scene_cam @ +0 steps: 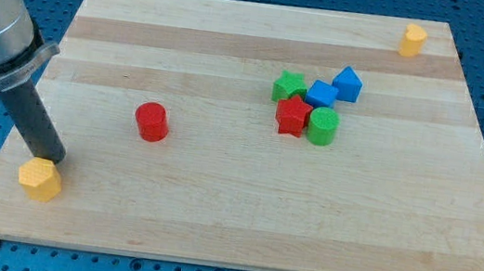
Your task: Push red circle towards yellow hexagon
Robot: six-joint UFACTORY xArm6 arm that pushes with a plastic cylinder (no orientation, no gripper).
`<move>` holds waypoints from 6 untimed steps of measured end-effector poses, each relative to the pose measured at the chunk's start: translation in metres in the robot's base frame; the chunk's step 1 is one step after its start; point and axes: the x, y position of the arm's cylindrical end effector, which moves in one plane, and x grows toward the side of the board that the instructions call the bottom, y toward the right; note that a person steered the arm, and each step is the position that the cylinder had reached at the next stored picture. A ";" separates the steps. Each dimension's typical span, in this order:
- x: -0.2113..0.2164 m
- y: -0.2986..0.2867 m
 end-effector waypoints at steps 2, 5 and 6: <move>-0.058 0.003; -0.118 0.091; -0.117 0.105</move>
